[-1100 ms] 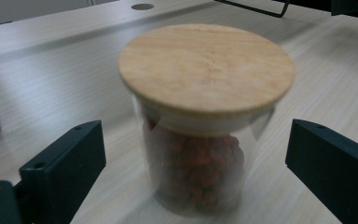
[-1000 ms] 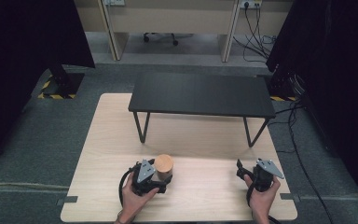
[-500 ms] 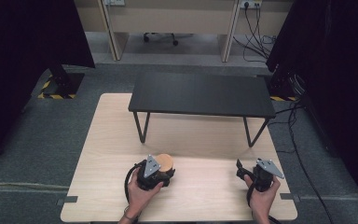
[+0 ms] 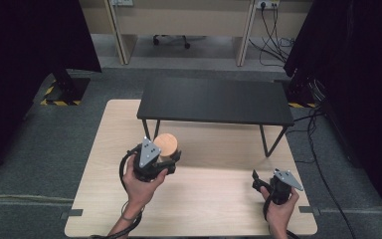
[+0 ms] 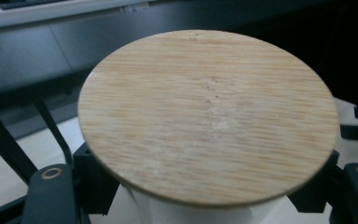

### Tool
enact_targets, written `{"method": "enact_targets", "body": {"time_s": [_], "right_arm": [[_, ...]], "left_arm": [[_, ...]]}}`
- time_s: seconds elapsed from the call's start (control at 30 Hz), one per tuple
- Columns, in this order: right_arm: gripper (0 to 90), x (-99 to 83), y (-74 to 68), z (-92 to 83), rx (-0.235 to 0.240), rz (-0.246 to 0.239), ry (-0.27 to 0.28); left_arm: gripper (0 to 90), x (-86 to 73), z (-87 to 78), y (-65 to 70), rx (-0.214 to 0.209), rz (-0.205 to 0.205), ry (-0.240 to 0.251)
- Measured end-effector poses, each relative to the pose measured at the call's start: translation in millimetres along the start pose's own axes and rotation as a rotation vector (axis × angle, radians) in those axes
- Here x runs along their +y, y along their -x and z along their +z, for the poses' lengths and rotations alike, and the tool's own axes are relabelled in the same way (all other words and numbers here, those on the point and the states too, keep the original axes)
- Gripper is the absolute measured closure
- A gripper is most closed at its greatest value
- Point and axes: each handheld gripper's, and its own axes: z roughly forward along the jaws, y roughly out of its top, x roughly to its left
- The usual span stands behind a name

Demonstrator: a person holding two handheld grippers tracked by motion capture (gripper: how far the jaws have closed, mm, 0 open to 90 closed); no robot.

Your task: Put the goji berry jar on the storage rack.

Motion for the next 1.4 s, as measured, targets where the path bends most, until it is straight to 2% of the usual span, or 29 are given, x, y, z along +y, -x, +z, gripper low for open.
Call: {"method": "enact_targets", "body": {"time_s": [0.17, 0.23, 0.27, 0.37, 0.5, 0.67, 0.8, 0.93, 1.3, 1.4], "right_arm": [[11.9, 0.4, -0.9, 0.3, -0.003, -0.007, -0.002], [11.9, 0.3, -1.3, 0.3, -0.004, -0.01, -0.002], [11.9, 0.0, -1.4, 0.1, -0.004, -0.01, 0.0], [11.9, -0.2, -0.8, 0.0, -0.002, -0.007, 0.001], [11.9, 0.2, -1.1, 0.1, -0.004, -0.01, -0.001], [11.9, -0.8, -0.8, -0.1, -0.002, -0.011, 0.004], [11.9, -0.6, 0.0, 0.0, 0.002, -0.008, 0.003], [11.9, -1.1, 0.6, -0.3, 0.003, -0.006, 0.006], [11.9, -1.5, -0.3, -0.6, 0.003, -0.014, 0.008], [11.9, -1.7, -0.5, -0.6, 0.002, -0.014, 0.009]], "left_arm": [[25.4, 29.7, 3.3, -4.2, 0.024, 0.032, 0.003], [25.4, 33.7, 4.6, -4.3, 0.027, 0.04, 0.0], [25.4, 43.9, 8.9, -5.8, 0.028, 0.053, -0.001], [25.4, 54.9, 14.0, -6.6, 0.036, 0.064, 0.003], [25.4, 68.5, 24.9, -11.0, 0.044, 0.047, 0.014], [25.4, 87.8, 43.6, -20.0, 0.062, 0.024, 0.003], [25.4, 97.7, 55.4, -26.6, 0.067, 0.008, 0.003], [25.5, 105.0, 64.1, -27.8, 0.078, 0.003, 0.003], [25.5, 118.6, 64.0, -25.6, 0.091, 0.024, 0.003], [25.4, 121.8, 67.1, -27.4, 0.094, 0.016, 0.003]]}}
